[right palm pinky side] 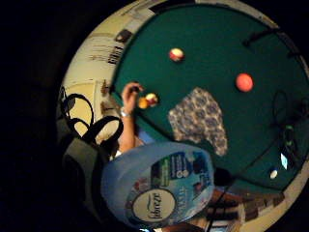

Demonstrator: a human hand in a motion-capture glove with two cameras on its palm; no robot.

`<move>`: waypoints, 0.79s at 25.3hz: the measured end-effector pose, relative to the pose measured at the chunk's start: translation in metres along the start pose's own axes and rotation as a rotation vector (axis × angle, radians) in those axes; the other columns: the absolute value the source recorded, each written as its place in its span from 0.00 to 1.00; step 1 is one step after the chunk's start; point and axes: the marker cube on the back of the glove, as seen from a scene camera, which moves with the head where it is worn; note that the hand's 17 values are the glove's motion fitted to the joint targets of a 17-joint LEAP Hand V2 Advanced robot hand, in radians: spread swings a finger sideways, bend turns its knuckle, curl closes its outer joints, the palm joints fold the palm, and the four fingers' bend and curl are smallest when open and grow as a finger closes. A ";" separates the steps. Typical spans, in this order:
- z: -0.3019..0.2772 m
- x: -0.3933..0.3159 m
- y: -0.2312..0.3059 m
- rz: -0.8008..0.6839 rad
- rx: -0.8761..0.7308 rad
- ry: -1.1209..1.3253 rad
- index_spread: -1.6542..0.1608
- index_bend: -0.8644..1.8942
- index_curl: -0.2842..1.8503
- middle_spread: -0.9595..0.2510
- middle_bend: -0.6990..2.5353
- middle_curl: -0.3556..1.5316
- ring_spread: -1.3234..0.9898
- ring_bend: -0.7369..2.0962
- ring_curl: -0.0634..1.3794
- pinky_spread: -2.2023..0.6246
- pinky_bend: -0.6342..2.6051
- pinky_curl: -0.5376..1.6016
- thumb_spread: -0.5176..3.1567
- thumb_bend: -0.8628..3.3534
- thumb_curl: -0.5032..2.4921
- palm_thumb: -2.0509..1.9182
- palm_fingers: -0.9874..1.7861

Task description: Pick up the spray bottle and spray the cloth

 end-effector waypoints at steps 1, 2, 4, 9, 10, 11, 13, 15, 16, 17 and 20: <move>-0.004 -0.008 -0.001 -0.047 0.045 -0.023 0.75 0.42 0.43 0.62 0.42 0.49 0.48 0.54 0.38 0.67 0.35 0.45 0.24 0.20 0.46 0.75 0.85; -0.006 -0.016 -0.003 -0.092 0.092 -0.039 0.75 0.43 0.43 0.62 0.42 0.49 0.48 0.54 0.38 0.67 0.35 0.45 0.24 0.20 0.46 0.75 0.85; -0.008 -0.026 -0.008 -0.173 0.183 -0.055 0.75 0.43 0.43 0.62 0.42 0.49 0.48 0.54 0.39 0.67 0.35 0.45 0.24 0.20 0.46 0.75 0.85; 0.007 -0.033 -0.027 -0.306 0.333 -0.104 0.75 0.43 0.43 0.62 0.42 0.49 0.48 0.54 0.39 0.67 0.35 0.45 0.24 0.20 0.46 0.75 0.85; 0.014 -0.032 -0.033 -0.326 0.350 -0.123 0.75 0.43 0.43 0.62 0.42 0.49 0.48 0.54 0.39 0.67 0.35 0.45 0.24 0.20 0.46 0.75 0.85; 0.021 -0.031 -0.040 -0.343 0.362 -0.144 0.75 0.43 0.43 0.62 0.42 0.49 0.48 0.54 0.39 0.67 0.35 0.45 0.24 0.20 0.46 0.75 0.85; 0.037 -0.027 -0.053 -0.365 0.371 -0.185 0.75 0.43 0.43 0.62 0.42 0.49 0.48 0.54 0.39 0.67 0.35 0.45 0.24 0.20 0.46 0.75 0.85; 0.055 -0.021 -0.067 -0.372 0.361 -0.227 0.75 0.43 0.43 0.62 0.42 0.49 0.48 0.54 0.39 0.67 0.35 0.45 0.24 0.20 0.46 0.75 0.85; 0.065 -0.018 -0.073 -0.372 0.353 -0.248 0.75 0.43 0.43 0.62 0.42 0.49 0.48 0.54 0.39 0.67 0.35 0.45 0.24 0.20 0.46 0.75 0.85; 0.074 -0.015 -0.080 -0.369 0.344 -0.269 0.75 0.43 0.44 0.62 0.42 0.49 0.48 0.54 0.39 0.67 0.35 0.45 0.24 0.20 0.46 0.75 0.85; 0.099 -0.003 -0.098 -0.352 0.334 -0.318 0.75 0.43 0.44 0.62 0.42 0.49 0.48 0.54 0.39 0.67 0.35 0.45 0.24 0.20 0.46 0.75 0.85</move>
